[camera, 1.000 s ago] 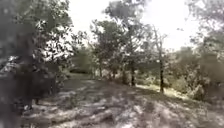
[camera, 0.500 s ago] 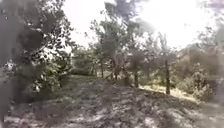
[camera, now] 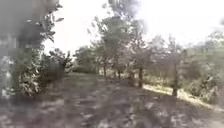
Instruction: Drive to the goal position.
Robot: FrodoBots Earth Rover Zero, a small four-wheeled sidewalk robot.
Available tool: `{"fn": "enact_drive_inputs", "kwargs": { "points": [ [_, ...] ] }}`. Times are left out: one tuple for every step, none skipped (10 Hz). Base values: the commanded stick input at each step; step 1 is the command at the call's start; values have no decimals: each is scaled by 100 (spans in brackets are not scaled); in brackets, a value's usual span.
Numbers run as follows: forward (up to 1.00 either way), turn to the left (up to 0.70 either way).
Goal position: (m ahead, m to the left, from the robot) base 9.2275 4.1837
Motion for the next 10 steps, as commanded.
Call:
{"fn": "enact_drive_inputs", "kwargs": {
  "points": [
    [85,0],
    [85,0],
    [85,7],
    [85,24],
    [85,30],
    [85,19],
    [85,2],
    [85,0],
    [85,0],
    [85,0]
  ]
}}
